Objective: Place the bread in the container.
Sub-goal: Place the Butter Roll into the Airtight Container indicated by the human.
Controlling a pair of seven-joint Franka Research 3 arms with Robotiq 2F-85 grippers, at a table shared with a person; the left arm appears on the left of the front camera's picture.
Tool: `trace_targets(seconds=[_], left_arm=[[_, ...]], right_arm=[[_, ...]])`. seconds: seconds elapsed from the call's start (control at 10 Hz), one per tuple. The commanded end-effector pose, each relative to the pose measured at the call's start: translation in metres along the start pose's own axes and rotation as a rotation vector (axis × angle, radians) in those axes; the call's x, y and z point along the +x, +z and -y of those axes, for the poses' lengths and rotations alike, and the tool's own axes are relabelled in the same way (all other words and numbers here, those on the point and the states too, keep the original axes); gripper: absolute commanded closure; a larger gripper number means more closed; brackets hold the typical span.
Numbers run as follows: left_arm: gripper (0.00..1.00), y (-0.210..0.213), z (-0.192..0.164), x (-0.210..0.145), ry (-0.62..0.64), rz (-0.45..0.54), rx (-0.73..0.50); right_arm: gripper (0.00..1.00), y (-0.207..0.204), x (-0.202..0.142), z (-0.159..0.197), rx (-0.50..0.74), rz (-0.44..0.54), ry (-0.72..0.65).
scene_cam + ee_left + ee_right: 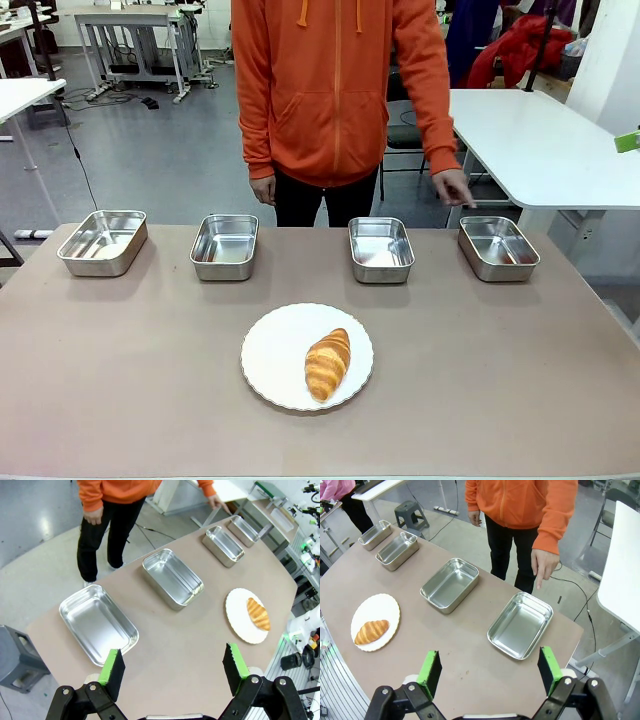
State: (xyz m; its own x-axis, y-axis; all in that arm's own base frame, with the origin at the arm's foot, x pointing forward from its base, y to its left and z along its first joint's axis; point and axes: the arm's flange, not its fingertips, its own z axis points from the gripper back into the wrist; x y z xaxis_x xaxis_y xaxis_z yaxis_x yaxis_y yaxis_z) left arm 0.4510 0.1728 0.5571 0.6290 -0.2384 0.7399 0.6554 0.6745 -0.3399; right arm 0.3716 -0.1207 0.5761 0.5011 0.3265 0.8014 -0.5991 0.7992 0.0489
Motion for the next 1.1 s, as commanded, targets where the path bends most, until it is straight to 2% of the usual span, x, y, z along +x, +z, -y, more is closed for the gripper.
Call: trace_targets(seconds=[0.0, 1.0], left_arm=[[0.00, 0.0014, 0.0002, -0.0009, -0.011, 0.010, -0.011], [0.00, 0.0014, 0.0002, -0.0009, -0.011, 0.010, -0.011]], right_arm=[[0.00, -0.0009, -0.0004, 0.0002, 0.011, 0.017, 0.010], [0.00, -0.0009, -0.0004, 0.0002, 0.011, 0.017, 0.010]])
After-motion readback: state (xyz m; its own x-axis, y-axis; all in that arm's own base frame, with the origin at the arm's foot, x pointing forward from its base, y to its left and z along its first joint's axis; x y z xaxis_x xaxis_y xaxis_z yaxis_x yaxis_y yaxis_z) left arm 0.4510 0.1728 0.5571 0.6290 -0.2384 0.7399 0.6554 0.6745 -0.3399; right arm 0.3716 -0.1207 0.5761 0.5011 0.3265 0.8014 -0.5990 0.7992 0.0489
